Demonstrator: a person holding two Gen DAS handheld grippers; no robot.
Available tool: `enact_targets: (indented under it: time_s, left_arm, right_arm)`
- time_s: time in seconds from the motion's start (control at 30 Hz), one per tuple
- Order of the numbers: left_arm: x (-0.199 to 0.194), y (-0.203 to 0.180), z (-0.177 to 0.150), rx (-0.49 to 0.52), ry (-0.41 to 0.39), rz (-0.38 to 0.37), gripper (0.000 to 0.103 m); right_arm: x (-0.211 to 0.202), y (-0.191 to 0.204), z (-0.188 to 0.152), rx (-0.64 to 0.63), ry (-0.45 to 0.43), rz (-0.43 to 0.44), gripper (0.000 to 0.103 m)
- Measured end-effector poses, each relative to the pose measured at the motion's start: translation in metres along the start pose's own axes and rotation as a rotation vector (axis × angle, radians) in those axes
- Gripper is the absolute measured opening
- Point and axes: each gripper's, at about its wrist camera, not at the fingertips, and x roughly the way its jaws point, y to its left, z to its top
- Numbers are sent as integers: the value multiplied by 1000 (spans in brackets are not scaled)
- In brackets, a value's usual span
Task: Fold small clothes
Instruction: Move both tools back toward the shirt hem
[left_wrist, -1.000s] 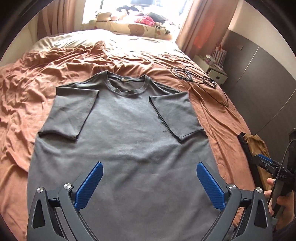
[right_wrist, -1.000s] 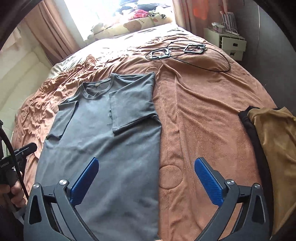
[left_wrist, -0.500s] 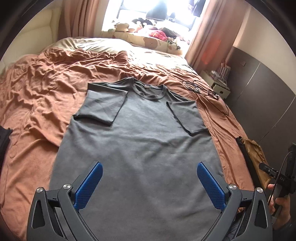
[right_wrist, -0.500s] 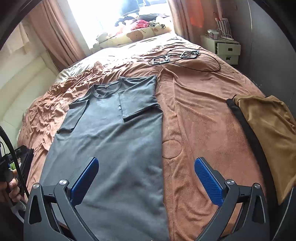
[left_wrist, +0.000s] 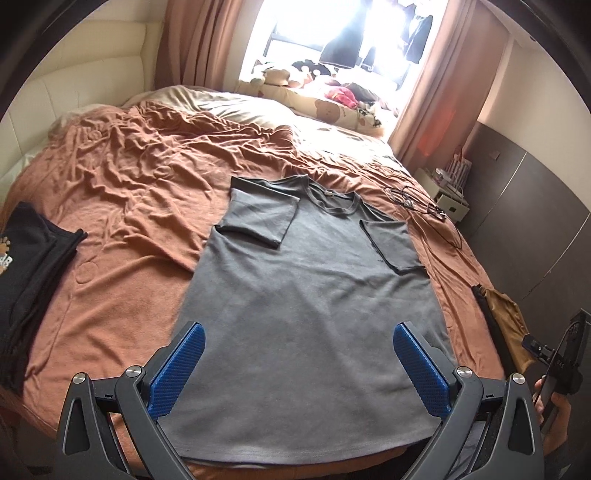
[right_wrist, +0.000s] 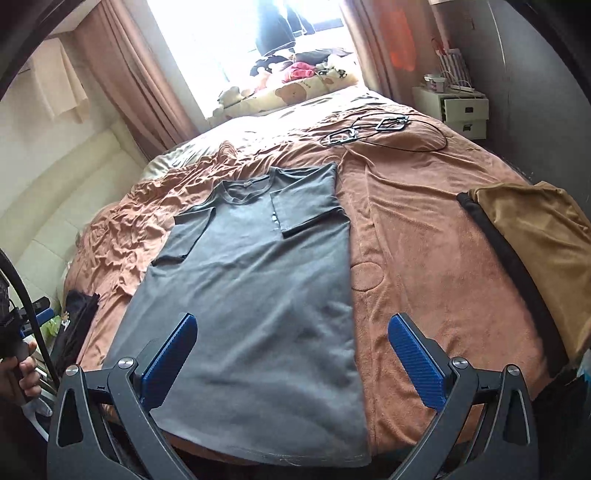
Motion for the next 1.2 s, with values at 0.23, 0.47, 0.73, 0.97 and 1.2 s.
enact_targets:
  time_s: [0.23,0.47,0.73,0.97,1.2]
  left_arm:
    - [-40,35,-12,-32,-34,-14,102]
    - [-49,66,-33,-28,-41,31,102]
    - [-37,88,-65,-19,-6,95,103]
    - [-12,101,-90,16,52,150,103]
    - [16,129,-108,-35,106,144,103]
  right_arm:
    - [-24,11,-22,-26,-26,-37,103]
    - [-44,8,-41,31,-43,-55,103]
    - [-45,12,-65,53,-36,-93,103]
    - [-18,3,-81,89,12,-26,103]
    - [14,-16,-95,132,62,-20,103]
